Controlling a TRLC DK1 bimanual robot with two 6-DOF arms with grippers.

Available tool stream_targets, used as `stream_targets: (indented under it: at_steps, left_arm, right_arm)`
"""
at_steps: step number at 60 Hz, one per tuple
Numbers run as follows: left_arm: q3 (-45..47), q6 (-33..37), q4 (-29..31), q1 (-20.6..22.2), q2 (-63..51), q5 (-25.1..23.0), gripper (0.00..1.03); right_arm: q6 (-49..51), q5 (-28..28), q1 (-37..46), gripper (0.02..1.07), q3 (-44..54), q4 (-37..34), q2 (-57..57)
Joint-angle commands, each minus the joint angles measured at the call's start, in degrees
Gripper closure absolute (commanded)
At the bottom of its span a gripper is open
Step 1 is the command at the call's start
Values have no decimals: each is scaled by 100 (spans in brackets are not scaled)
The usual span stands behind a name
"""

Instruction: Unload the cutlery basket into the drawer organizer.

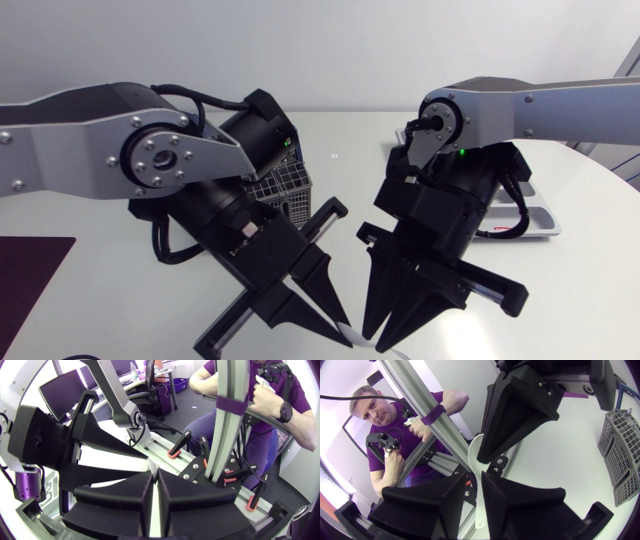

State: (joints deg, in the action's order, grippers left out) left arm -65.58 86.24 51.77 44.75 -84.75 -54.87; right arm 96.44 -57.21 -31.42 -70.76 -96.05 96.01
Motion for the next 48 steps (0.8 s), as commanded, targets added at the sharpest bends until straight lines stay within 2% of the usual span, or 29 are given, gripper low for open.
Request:
stream_targets:
  at_steps: [1,31,33,48]
  left_arm:
    - [-104,271,44,-28,-77,-6,100]
    - [-289,218,61,-63,-15,3,100]
    - [-297,209,61,-63,-6,3,100]
    - [-262,218,70,-63,-24,12,100]
  right_arm:
    - [15,-62,-48,79,89,-423,-29]
    - [261,-53,31,79,309,-415,296]
    - [287,-53,31,83,335,-406,296]
    - [331,-62,-22,92,440,-406,243]
